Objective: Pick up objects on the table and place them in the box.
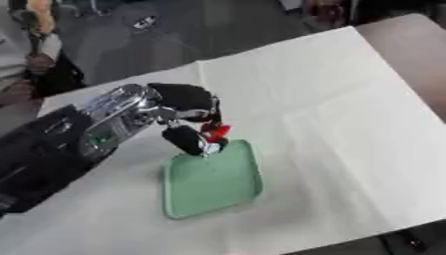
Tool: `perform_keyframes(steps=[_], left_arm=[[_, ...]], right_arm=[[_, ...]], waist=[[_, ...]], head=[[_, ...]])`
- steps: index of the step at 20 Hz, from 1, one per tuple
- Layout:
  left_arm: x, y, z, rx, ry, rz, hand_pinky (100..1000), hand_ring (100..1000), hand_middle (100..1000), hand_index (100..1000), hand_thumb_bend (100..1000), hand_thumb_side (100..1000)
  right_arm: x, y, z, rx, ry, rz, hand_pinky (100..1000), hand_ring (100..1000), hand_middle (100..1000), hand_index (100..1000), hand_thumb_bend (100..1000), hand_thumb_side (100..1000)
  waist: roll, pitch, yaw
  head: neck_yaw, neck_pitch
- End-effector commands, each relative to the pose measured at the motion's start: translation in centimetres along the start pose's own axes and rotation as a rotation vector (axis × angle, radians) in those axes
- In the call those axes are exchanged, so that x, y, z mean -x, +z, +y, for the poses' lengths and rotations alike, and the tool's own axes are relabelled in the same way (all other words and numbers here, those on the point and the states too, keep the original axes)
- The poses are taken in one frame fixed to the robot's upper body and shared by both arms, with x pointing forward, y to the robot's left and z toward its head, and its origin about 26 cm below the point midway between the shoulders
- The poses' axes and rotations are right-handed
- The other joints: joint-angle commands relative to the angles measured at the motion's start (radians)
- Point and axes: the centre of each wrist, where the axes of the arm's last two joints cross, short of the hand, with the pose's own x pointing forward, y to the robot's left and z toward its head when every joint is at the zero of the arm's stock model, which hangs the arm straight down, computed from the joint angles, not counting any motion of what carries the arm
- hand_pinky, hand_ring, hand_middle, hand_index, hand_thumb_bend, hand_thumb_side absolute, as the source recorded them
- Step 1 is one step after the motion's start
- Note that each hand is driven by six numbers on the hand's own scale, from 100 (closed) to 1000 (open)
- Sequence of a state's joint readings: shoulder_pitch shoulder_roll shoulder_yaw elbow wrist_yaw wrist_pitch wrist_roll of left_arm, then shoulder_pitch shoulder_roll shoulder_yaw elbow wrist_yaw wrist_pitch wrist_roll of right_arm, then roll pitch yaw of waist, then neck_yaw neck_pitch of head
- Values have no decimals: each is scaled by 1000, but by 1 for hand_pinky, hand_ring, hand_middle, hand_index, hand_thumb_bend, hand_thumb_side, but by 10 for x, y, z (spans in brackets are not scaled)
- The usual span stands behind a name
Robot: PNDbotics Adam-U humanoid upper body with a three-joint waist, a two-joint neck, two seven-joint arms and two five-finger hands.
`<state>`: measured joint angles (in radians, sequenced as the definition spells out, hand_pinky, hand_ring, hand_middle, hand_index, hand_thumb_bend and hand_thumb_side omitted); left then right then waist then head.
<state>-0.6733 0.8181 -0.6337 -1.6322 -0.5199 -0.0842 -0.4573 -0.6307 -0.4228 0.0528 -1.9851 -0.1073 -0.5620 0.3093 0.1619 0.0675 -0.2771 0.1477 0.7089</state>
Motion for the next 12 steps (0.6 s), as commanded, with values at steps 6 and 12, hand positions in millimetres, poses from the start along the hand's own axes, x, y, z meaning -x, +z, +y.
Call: perform_keyframes(steps=[6, 12], left_arm=[[-9, 15, 13, -23, -2, 10, 100, 100, 100, 367, 100, 660], [-12, 14, 14, -32, 7, 3, 100, 100, 100, 381, 100, 669]], right_arm=[[-4, -4, -5, -17, 15, -15, 238, 352, 329, 371, 100, 707], [-4, -4, -5, -18, 14, -16, 238, 354, 329, 371, 100, 705]], waist=[[-12, -14, 3], [-13, -14, 2]], head=[[-7, -2], [-5, -3]])
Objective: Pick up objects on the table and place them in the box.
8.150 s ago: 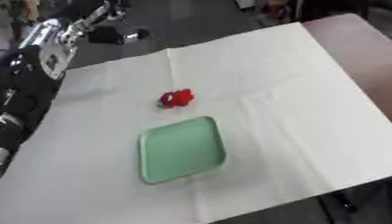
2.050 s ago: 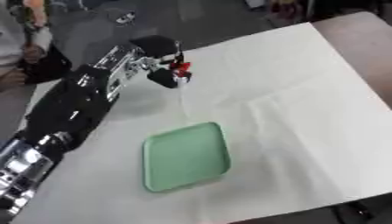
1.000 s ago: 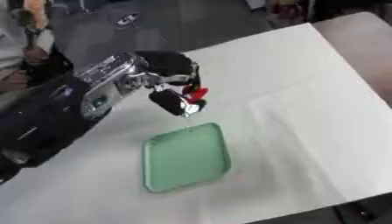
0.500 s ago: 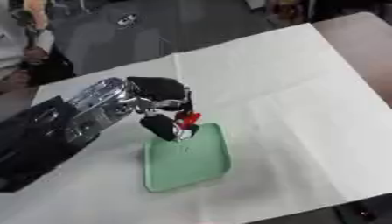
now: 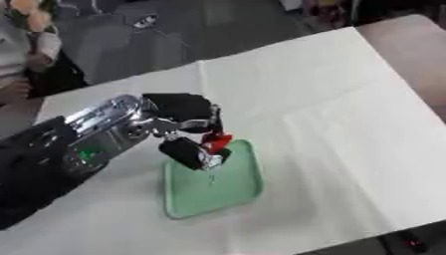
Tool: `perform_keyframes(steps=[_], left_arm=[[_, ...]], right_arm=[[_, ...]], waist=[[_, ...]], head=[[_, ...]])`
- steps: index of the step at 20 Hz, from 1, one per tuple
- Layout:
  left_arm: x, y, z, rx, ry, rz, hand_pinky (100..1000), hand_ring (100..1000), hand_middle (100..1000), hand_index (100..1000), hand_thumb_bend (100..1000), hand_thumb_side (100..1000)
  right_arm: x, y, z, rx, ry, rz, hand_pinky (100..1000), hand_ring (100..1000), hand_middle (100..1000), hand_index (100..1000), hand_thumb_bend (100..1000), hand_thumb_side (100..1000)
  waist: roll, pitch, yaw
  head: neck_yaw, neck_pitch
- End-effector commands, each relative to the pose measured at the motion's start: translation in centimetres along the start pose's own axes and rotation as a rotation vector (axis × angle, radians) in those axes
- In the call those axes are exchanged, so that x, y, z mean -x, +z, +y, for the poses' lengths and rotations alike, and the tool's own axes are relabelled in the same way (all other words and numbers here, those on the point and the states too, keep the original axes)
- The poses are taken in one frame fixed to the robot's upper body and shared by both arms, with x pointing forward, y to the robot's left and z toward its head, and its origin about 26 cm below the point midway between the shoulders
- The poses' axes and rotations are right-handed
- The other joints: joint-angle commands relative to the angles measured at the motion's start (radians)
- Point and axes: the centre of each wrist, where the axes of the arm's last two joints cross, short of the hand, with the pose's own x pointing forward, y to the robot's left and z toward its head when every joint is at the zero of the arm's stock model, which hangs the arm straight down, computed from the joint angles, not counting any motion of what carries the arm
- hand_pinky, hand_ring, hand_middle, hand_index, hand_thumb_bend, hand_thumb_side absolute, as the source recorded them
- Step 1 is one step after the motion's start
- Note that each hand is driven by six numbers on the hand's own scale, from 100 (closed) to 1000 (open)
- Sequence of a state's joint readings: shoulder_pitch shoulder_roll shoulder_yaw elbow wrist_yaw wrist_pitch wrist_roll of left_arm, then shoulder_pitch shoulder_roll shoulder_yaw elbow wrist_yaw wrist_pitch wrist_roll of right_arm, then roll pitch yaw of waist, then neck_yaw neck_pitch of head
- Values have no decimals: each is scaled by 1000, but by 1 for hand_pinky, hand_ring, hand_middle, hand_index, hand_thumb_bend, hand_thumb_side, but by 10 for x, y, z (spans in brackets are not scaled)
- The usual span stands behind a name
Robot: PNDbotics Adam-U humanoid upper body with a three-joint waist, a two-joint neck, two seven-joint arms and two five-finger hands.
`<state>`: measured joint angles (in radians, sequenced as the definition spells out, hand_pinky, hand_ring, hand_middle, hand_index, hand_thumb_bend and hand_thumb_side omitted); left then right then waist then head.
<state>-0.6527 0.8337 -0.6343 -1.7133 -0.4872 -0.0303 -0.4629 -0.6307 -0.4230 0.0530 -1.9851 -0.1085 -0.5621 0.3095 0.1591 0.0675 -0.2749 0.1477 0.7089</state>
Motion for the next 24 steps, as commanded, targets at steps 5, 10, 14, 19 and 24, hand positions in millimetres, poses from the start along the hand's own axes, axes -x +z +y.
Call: perform_keyframes(steps=[5, 10, 14, 19, 24], left_arm=[[5, 5, 9, -8, -22, 19, 100, 100, 120, 403, 100, 680], [9, 5, 8, 12, -32, 39, 100, 100, 212, 460, 100, 702], [12, 5, 7, 46, -53, 69, 100, 100, 255, 481, 100, 720], [14, 5, 5, 139, -89, 133, 170, 164, 351, 549, 100, 729], [13, 5, 8, 257, -118, 176, 498, 568, 665, 733, 387, 681]], right_arm=[[-4, -4, -5, -18, 14, -17, 238, 354, 329, 371, 100, 705], [-4, -4, -5, -19, 15, -17, 238, 354, 329, 371, 100, 705], [-4, -4, -5, -20, 15, -16, 238, 354, 329, 371, 100, 705], [-4, -4, -5, -21, 15, -15, 238, 354, 329, 371, 100, 705], [-4, -3, -5, -23, 15, -14, 238, 354, 329, 371, 100, 705]], waist=[[-9, -14, -3], [-9, -15, -3], [-9, -14, -3], [-10, -13, -2], [-11, -13, 0]], head=[[-3, -2], [-2, -1], [0, 1], [2, 3], [3, 7]])
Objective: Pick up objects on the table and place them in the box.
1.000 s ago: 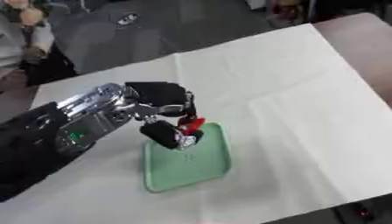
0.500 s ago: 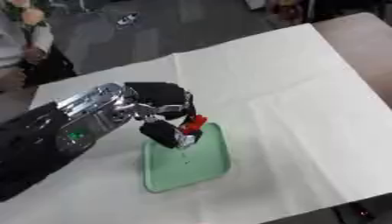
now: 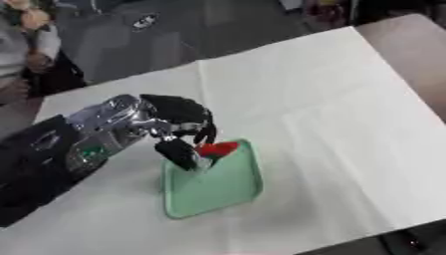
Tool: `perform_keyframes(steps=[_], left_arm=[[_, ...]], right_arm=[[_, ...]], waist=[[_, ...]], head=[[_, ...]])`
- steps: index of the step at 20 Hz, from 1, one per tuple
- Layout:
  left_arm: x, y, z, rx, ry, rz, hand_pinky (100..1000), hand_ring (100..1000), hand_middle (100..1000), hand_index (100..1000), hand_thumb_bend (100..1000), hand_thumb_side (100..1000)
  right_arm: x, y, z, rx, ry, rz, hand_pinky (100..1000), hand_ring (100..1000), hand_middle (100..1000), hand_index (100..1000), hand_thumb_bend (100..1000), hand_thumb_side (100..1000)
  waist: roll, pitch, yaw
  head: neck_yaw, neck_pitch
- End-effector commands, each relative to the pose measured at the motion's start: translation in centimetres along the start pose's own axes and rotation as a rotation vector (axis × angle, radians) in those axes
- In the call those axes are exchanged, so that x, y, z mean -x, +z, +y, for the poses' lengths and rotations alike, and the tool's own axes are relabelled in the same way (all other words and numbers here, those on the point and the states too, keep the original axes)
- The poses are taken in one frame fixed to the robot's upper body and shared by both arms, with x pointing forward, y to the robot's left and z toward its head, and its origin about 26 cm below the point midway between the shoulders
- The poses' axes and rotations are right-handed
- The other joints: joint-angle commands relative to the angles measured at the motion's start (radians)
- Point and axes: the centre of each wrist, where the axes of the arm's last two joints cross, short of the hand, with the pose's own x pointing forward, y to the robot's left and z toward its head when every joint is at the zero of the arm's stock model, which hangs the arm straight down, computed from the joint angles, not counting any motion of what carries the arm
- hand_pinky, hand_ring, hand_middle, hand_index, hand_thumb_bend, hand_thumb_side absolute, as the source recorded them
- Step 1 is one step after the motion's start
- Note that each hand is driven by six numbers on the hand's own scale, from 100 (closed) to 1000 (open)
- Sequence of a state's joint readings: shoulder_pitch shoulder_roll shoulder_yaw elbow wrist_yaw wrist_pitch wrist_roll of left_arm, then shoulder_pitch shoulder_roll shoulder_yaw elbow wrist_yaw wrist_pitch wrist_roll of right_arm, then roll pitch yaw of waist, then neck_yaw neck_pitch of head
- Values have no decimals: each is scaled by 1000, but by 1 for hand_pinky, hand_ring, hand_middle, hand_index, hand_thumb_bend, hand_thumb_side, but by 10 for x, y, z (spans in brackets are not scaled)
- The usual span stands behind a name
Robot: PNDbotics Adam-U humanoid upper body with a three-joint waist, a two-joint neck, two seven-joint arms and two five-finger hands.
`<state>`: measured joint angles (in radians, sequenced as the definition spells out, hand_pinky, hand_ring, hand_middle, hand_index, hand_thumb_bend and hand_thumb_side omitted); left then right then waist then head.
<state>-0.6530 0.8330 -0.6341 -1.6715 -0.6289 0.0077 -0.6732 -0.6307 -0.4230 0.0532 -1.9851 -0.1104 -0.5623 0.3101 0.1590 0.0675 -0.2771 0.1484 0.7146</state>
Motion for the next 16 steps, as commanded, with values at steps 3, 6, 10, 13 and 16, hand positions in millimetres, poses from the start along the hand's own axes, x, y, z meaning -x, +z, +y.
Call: perform_keyframes(steps=[3, 6, 10, 13, 16], left_arm=[[3, 11, 14, 57, -47, 55, 534, 617, 705, 754, 424, 677], [2, 12, 16, 72, -51, 65, 600, 709, 769, 788, 457, 679], [3, 19, 19, 12, -7, 80, 628, 765, 809, 826, 474, 715], [5, 40, 27, -252, 97, 90, 583, 735, 788, 821, 471, 794], [7, 56, 26, -519, 202, 130, 536, 699, 766, 811, 478, 802]], right_arm=[[-4, -3, -5, -23, 17, -13, 238, 354, 329, 371, 100, 705], [-4, -3, -5, -24, 17, -13, 238, 354, 329, 371, 100, 705], [-4, -2, -5, -23, 20, -10, 239, 354, 329, 372, 100, 707], [-4, -1, -6, -19, 24, -4, 238, 354, 329, 371, 100, 712], [-5, 1, -7, -14, 30, 6, 238, 353, 328, 371, 100, 717]], waist=[[-12, -14, 3], [-12, -14, 3], [-13, -12, 7], [-16, -11, 14], [-20, -10, 23]], head=[[3, 2], [4, 4], [2, 4], [-10, -7], [-22, -29]])
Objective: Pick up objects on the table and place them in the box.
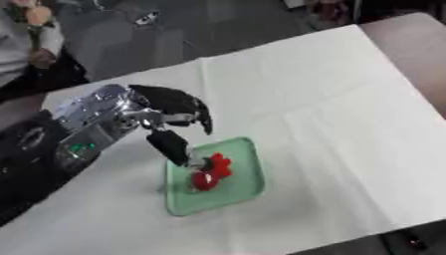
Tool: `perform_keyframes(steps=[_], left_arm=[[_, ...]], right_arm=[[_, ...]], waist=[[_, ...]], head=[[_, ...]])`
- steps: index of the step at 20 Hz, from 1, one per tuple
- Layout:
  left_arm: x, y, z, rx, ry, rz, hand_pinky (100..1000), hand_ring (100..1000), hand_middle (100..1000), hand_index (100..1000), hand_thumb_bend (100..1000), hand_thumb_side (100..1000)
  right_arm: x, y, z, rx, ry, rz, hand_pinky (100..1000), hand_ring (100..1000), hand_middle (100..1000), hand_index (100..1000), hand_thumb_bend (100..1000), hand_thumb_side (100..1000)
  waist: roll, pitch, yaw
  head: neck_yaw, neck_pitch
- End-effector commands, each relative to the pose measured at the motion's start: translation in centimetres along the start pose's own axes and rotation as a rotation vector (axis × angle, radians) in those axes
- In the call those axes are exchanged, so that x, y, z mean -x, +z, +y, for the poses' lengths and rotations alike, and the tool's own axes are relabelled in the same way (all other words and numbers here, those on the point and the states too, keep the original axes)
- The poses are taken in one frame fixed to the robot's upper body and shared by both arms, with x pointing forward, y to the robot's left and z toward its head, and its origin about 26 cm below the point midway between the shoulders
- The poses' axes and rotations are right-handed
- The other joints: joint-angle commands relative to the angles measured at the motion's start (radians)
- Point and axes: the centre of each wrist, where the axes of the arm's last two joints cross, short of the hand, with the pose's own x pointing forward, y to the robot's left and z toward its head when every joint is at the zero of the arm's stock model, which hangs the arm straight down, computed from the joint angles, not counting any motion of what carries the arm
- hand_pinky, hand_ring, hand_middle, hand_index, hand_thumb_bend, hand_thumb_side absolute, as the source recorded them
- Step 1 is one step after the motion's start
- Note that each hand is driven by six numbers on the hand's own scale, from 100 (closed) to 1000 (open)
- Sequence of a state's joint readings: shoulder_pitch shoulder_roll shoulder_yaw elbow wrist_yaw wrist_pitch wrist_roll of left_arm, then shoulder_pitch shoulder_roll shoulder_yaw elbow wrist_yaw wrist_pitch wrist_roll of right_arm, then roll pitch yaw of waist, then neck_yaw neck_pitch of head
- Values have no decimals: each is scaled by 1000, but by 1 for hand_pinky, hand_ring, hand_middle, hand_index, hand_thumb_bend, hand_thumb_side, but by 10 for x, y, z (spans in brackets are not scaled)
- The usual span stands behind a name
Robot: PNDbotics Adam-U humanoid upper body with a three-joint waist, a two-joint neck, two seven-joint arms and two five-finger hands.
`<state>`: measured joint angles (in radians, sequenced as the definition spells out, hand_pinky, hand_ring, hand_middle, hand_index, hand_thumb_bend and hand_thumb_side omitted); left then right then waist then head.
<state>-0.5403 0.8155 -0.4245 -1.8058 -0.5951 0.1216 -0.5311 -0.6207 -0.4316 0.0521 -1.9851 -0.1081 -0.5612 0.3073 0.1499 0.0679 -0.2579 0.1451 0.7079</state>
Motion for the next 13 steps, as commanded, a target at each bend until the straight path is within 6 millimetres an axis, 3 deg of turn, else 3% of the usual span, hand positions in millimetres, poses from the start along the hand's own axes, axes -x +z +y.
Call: perform_keyframes(steps=[1, 4, 5, 6, 8, 12, 13], left_arm=[[5, 19, 18, -306, 102, 61, 524, 691, 761, 808, 481, 796], [7, 28, 6, -534, 286, 134, 461, 624, 725, 792, 485, 770], [6, 30, 0, -617, 367, 152, 442, 604, 710, 786, 423, 802], [3, 32, -5, -686, 442, 142, 425, 587, 696, 779, 480, 756], [1, 35, -12, -826, 573, 170, 404, 570, 680, 768, 467, 748], [-7, 35, -12, -1079, 708, 124, 400, 562, 670, 755, 465, 717], [-9, 33, -11, -1112, 717, 95, 401, 561, 669, 755, 465, 716]], right_arm=[[-4, 0, -7, -6, 30, 1, 237, 353, 328, 370, 100, 718], [-5, 4, -9, 2, 42, 21, 236, 352, 328, 370, 100, 733], [-5, 6, -9, 2, 46, 29, 236, 352, 328, 369, 100, 726], [-5, 7, -10, 2, 49, 36, 235, 351, 328, 369, 100, 739], [-5, 11, -9, 0, 52, 51, 234, 349, 327, 368, 100, 777], [-6, 19, -8, 56, 29, 75, 241, 353, 322, 364, 100, 890], [-6, 20, -7, 81, 16, 78, 239, 352, 321, 363, 100, 907]], waist=[[-13, -9, 10], [-18, -8, 28], [-20, -7, 35], [-22, -7, 41], [-27, -7, 55], [-44, -9, 82], [-48, -10, 88]], head=[[-28, -36], [-59, -71], [-71, -82], [-80, -88], [-100, -106], [-203, -149], [-248, -159]])
